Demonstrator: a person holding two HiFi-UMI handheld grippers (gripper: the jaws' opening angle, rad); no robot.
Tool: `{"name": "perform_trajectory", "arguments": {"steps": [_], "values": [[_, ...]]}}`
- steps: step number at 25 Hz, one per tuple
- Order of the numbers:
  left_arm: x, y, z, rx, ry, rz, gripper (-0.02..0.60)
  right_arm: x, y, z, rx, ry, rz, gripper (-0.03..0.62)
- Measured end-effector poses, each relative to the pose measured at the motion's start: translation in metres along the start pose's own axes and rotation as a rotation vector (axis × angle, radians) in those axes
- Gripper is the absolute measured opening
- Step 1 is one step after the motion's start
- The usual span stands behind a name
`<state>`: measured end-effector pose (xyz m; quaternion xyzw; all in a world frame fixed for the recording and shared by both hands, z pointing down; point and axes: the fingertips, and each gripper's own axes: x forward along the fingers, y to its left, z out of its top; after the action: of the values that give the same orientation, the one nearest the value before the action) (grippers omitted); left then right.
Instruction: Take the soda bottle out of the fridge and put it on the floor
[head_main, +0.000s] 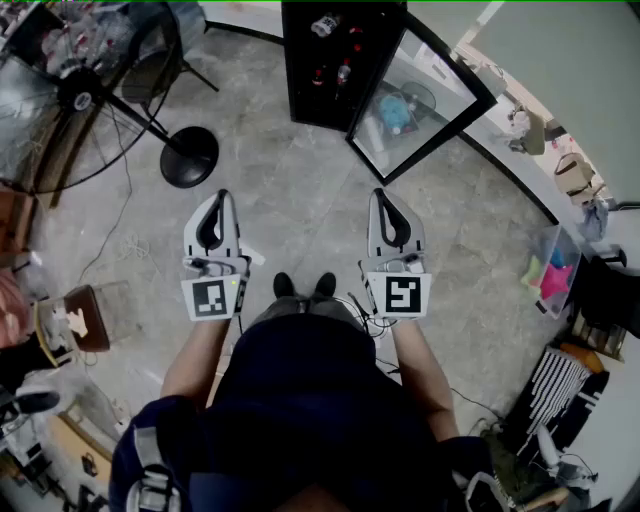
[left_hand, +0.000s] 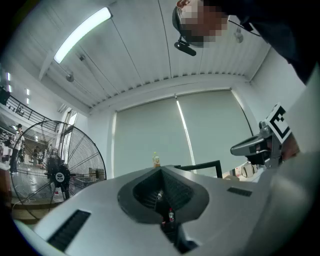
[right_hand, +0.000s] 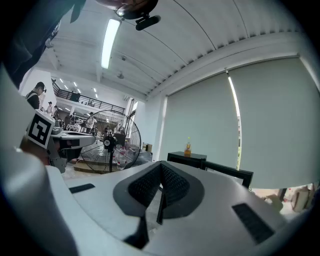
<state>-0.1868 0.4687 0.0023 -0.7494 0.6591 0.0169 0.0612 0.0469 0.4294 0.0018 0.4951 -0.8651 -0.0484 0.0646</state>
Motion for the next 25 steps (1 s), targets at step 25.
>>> {"name": "perform_trajectory", "arguments": {"steps": [25], "values": [[0.0004,-0.0086,-0.0095,-0.002,0.024,-0.023,0.021,-0.0026,0.0071,0.0008,-0.002,-0.037,0.035,0.017]]}}
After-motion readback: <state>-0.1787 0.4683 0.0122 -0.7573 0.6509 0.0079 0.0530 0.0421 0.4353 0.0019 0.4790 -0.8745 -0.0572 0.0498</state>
